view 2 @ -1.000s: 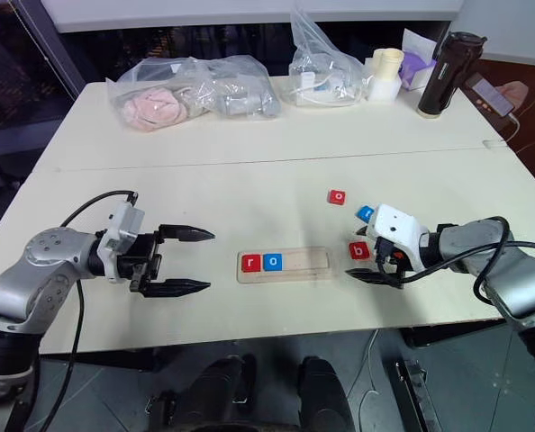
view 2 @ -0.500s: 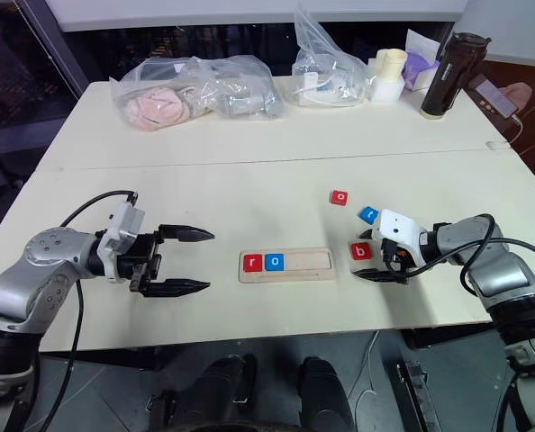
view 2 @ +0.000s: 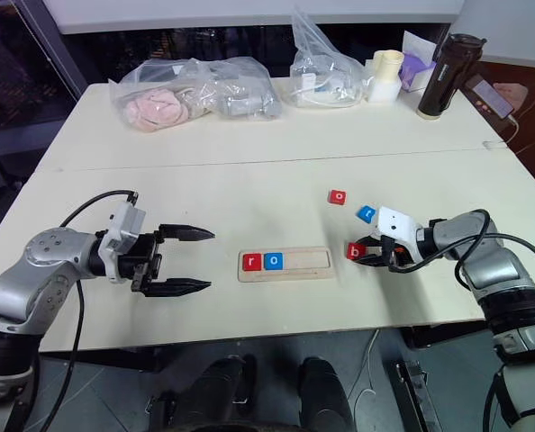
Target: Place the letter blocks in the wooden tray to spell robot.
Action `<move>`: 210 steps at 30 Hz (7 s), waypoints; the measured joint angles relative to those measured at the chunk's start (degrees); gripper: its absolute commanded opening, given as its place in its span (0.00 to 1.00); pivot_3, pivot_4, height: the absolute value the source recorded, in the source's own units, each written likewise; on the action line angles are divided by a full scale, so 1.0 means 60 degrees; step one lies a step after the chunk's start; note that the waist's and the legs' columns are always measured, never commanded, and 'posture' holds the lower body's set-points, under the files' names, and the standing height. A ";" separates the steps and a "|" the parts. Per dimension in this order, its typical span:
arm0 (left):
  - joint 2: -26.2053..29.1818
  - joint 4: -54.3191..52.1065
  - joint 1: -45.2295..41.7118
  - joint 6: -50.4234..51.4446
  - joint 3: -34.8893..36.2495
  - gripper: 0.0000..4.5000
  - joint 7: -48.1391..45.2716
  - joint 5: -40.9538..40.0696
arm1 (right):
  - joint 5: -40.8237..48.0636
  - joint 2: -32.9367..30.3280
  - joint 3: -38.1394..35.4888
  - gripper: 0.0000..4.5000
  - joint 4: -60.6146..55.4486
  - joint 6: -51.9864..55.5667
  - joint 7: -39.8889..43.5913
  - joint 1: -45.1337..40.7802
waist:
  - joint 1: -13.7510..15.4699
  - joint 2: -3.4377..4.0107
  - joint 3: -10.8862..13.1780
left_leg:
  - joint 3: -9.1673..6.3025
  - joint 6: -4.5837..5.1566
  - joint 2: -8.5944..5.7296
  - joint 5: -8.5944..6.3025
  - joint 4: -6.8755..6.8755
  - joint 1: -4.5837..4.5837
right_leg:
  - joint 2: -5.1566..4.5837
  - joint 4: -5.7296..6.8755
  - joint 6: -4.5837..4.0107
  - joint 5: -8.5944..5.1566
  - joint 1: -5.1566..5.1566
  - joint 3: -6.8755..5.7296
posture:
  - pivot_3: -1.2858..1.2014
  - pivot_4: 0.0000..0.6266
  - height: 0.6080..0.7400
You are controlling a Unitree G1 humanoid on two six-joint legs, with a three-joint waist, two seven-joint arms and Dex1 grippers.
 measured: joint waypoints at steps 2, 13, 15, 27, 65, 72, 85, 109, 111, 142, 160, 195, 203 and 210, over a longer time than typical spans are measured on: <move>0.0095 -0.0008 0.0091 0.0006 0.0004 1.00 -0.0069 -0.0009 | -0.0025 -0.0001 -0.0001 0.26 -0.0551 0.0242 -0.0058 -0.0005 | 0.0002 0.0001 0.0001 | -0.0001 0.0000 0.0000 0.0000 -0.0008 0.0000 | 0.0001 0.0003 0.0000 0.0000 -0.0007 0.0000 | 0.52 0.24 0.98; 0.0262 -0.0043 0.0092 0.0010 0.0024 1.00 -0.0167 -0.0069 | 0.0200 0.0467 0.0287 0.26 -0.3800 0.2269 -0.0023 -0.0163 | 0.0042 0.0003 0.0001 | -0.0002 -0.0009 0.0000 -0.0005 -0.0003 -0.0004 | -0.0001 0.0002 -0.0001 -0.0001 -0.0006 0.0001 | 0.52 0.24 0.98; 0.0261 -0.0049 0.0079 0.0010 0.0023 1.00 -0.0164 -0.0069 | 0.0140 0.0791 0.0542 0.26 -0.3972 0.2448 -0.0139 -0.0198 | 0.0031 0.0003 0.0001 | -0.0002 -0.0007 0.0000 -0.0004 -0.0004 -0.0004 | -0.0001 0.0002 -0.0001 -0.0001 -0.0007 0.0001 | 0.52 0.24 0.98; 0.0270 -0.0359 0.0226 0.0023 0.0028 1.00 -0.0031 -0.0085 | -0.0424 0.1492 0.1343 0.26 -0.3906 0.2600 -0.0389 -0.0611 | 0.0027 0.0003 0.0001 | -0.0001 -0.0003 -0.0001 -0.0001 -0.0003 -0.0005 | -0.0001 0.0003 0.0000 0.0000 -0.0009 0.0000 | 0.52 0.24 0.98; 0.0099 -0.0535 0.0371 0.0016 0.0035 1.00 0.0570 -0.0092 | -0.1114 0.2497 0.0242 0.99 -0.2720 0.3518 -0.2575 -0.1932 | 0.0014 0.0001 -0.0001 | -0.0001 -0.0014 -0.0004 0.0006 0.0009 0.0001 | 0.0003 0.0052 -0.0001 0.0001 -0.0020 0.0005 | 0.52 0.24 0.98; -0.0035 -0.0512 0.0351 -0.0056 -0.0012 1.00 0.0596 0.0001 | -0.1902 0.5020 -0.1336 0.99 -0.2259 0.7603 -0.7026 -0.2399 | -0.0015 0.0000 -0.0004 | 0.0005 -0.0041 -0.0008 0.0026 -0.0006 -0.0001 | 0.0006 0.0121 -0.0009 0.0006 -0.0069 0.0023 | 0.52 0.24 0.98; -0.0056 -0.0469 0.0186 -0.0176 -0.0018 1.00 0.0326 0.0028 | -0.2015 0.7313 -0.3121 0.99 -0.1360 0.9656 -1.1132 -0.2752 | -0.0054 0.0007 -0.0006 | 0.0010 -0.0049 0.0000 0.0038 -0.0011 0.0002 | 0.0037 0.0125 -0.0016 0.0022 -0.0071 0.0027 | 0.52 0.24 0.98; -0.0123 -0.0563 0.0075 0.0027 -0.0104 1.00 0.0626 0.0013 | -0.1509 0.7469 -0.3079 0.26 0.0635 0.8480 -1.1788 -0.3400 | -0.0065 0.0008 -0.0006 | 0.0010 -0.0047 0.0003 0.0039 -0.0013 0.0072 | 0.0054 0.0124 -0.0026 0.0015 0.0000 0.0030 | 0.52 0.24 0.98; -0.0144 -0.0562 0.0056 0.0027 -0.0116 1.00 0.0645 0.0013 | -0.1510 0.7474 -0.3076 0.26 0.0544 0.8618 -1.1843 -0.3403 | -0.0058 0.0007 -0.0006 | 0.0009 -0.0047 0.0003 0.0039 -0.0014 0.0073 | 0.0052 0.0124 -0.0026 0.0015 0.0001 0.0030 | 0.52 0.24 0.98; -0.0484 0.0221 -0.0420 -0.0450 -0.0482 1.00 0.0208 0.0351 | 0.0600 0.4950 -0.3424 0.83 -0.9927 1.4293 -1.0886 0.2450 | -0.0019 0.0011 -0.0002 | 0.0010 -0.0045 0.0006 0.0027 -0.0049 0.0050 | 0.0006 0.0069 -0.0018 -0.0018 -0.0012 0.0022 | 0.52 0.24 0.98; -0.0745 0.0485 -0.0750 -0.0646 -0.0598 1.00 0.0212 0.0547 | 0.1499 -0.1857 -0.1402 0.98 -0.6127 0.4098 -0.1730 0.2004 | 0.0003 -0.0002 0.0013 | 0.0004 0.0023 0.0001 -0.0013 -0.0012 -0.0007 | -0.0015 -0.0063 0.0020 -0.0010 0.0027 -0.0037 | 0.52 0.24 0.98; -0.0654 0.0384 -0.0617 -0.0599 -0.0597 1.00 0.0394 0.0550 | -0.0162 -0.0730 -0.0492 0.25 -0.0756 0.0631 0.0219 0.0846 | 0.0214 0.0009 0.0011 | 0.0000 0.0015 0.0002 -0.0010 0.0019 0.0001 | -0.0012 -0.0034 0.0008 0.0017 0.0026 -0.0026 | 0.52 0.24 0.98; -0.0646 0.0376 -0.0629 -0.0573 -0.0589 1.00 0.0399 0.0538 | 0.0177 -0.0243 -0.0395 0.25 -0.2900 0.1898 0.0351 0.0085 | 0.0211 0.0013 0.0012 | 0.0001 0.0010 0.0004 -0.0007 0.0009 0.0000 | -0.0006 -0.0012 0.0008 0.0017 0.0006 -0.0021 | 0.52 0.24 0.98; -0.0602 0.0338 -0.0629 -0.0492 -0.0576 1.00 0.0425 0.0533 | -0.0068 0.0556 0.0554 0.25 -0.3389 0.2247 0.0253 -0.0072 | 0.0223 0.0010 0.0011 | 0.0002 0.0010 -0.0003 -0.0007 0.0018 -0.0005 | -0.0013 -0.0020 0.0008 0.0017 0.0010 -0.0019 | 0.52 0.24 0.98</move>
